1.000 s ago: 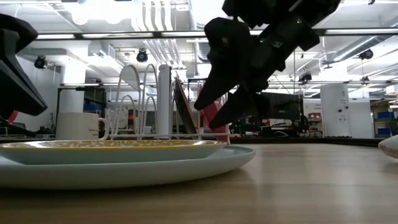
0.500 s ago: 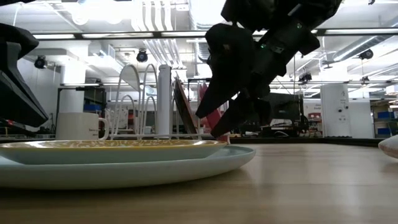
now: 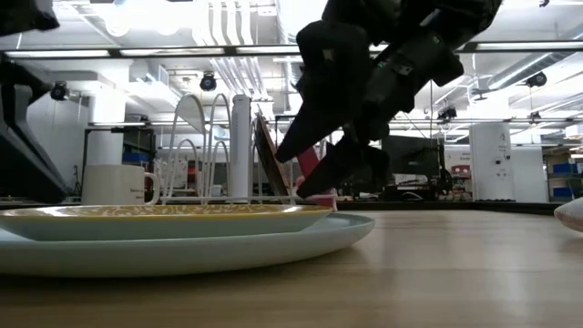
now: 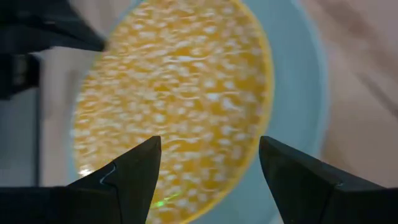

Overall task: Sort dishes
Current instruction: Put the yellow patterned plate into the dish rack

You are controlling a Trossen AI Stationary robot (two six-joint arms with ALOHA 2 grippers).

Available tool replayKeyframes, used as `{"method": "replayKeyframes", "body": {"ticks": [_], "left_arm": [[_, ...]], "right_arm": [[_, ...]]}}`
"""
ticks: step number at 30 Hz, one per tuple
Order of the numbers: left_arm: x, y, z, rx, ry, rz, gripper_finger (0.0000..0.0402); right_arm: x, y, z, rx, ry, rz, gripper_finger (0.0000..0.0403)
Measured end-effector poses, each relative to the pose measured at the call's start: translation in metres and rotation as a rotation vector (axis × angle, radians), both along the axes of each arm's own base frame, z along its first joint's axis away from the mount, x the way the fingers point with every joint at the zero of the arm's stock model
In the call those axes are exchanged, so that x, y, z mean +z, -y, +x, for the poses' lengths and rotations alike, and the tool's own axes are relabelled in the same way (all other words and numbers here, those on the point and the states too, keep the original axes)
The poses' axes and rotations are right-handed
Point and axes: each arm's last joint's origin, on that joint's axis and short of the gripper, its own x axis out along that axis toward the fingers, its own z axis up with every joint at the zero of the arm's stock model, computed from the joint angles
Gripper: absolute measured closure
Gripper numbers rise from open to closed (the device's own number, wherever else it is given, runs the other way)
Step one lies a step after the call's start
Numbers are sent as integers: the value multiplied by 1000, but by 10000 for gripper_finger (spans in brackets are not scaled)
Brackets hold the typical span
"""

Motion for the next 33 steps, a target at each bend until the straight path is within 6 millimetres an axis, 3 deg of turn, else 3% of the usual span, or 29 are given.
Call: {"method": "replayKeyframes", "body": {"ticks": [16, 33], "left_arm": [[-20, -8, -5, 40, 49, -87, 401], [-20, -11, 0, 57, 53, -110, 401]], "right_arm": [[-3, 0, -2, -10, -40, -4, 131], [-5, -4, -4, 1, -59, 41, 134]]}}
